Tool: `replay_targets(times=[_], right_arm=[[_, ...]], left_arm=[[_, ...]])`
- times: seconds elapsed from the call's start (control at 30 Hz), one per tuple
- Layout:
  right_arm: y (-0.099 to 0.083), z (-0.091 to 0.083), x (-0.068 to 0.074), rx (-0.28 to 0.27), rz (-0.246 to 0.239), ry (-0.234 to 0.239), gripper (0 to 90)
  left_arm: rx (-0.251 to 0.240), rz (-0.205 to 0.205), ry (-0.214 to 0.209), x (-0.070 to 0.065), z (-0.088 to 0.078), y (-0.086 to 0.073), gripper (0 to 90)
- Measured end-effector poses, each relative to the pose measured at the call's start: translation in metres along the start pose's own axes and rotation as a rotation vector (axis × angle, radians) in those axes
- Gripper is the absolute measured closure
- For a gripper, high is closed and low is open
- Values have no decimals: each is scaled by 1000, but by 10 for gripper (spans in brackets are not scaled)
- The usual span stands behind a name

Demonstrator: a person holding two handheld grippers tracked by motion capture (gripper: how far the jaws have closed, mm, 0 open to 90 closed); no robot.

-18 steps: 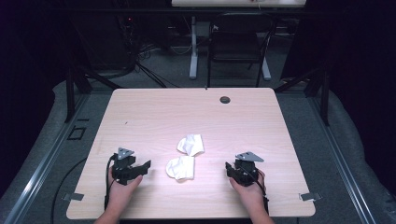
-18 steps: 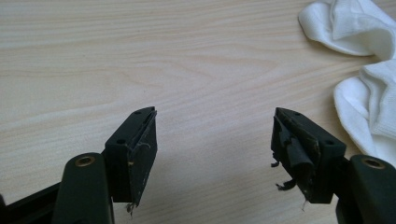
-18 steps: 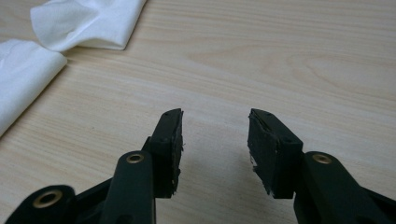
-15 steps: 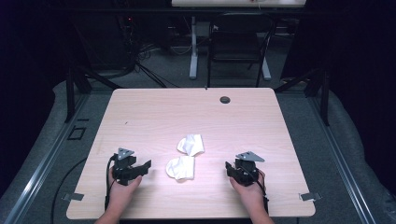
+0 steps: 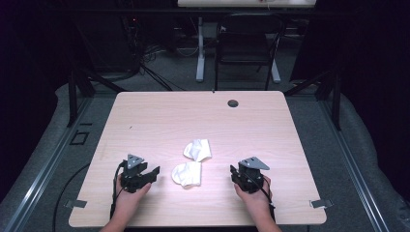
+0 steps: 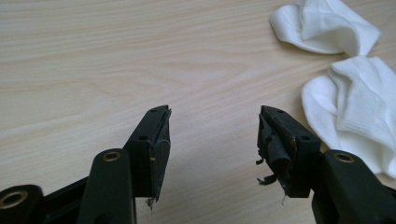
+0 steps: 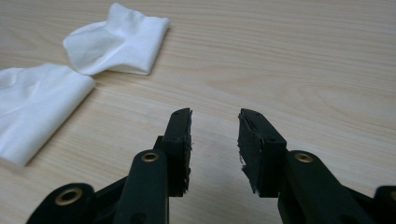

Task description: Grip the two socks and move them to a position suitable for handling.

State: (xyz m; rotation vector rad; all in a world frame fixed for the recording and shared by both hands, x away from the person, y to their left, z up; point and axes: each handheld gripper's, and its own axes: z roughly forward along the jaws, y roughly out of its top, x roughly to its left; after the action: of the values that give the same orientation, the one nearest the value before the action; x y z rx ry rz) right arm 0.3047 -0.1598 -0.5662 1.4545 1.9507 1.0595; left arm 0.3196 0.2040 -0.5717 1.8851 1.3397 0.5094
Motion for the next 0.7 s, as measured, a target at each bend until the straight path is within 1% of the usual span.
replay_targets(times=[0.03,0.07,0.1,0.13,0.17,0.2,0.23,0.27,0.3,0.37,0.4,0.47,0.5,0.53,0.57,0.63,0.67,0.7], right_arm=[[1,-1,2,11,1,5,648],[1,-1,2,11,1,5,648],[2,-1,5,19,9,18,650],[2,-1,9,24,-4,23,662],[5,-3,18,29,-29,29,670],[6,-3,22,34,-36,44,673],[8,-3,25,46,-41,51,674],[8,-3,25,46,-41,51,674],[9,-2,28,55,-49,56,675],[11,1,34,71,-62,66,691],[13,3,36,89,-64,71,705],[15,6,39,101,-54,80,719],[17,8,42,106,-59,83,730],[20,11,47,110,-68,90,729],[20,11,47,110,-68,90,729],[21,14,52,106,-61,100,724],[22,14,54,104,-63,104,720],[24,16,58,110,-62,125,717]], left_arm=[[1,10,-8,-2,0,0,460],[1,10,-8,-2,0,0,461],[-7,15,-9,-5,0,0,461],[-1,22,-15,-7,-1,1,474],[-5,24,-20,-10,-2,1,477],[-2,27,-24,-12,-2,1,482],[-1,31,-17,-15,-2,1,494],[1,39,-18,-17,-2,1,494],[-1,43,-39,-20,-1,1,548],[6,50,-55,-24,0,2,558],[14,56,-57,-26,0,3,571],[27,85,-48,-31,0,6,586],[33,94,-46,-33,0,8,607],[31,99,-48,-35,1,12,619],[31,99,-48,-35,1,12,633],[34,90,-63,-38,5,17,644],[41,99,-66,-40,8,19,644],[38,104,-66,-43,11,20,644]])
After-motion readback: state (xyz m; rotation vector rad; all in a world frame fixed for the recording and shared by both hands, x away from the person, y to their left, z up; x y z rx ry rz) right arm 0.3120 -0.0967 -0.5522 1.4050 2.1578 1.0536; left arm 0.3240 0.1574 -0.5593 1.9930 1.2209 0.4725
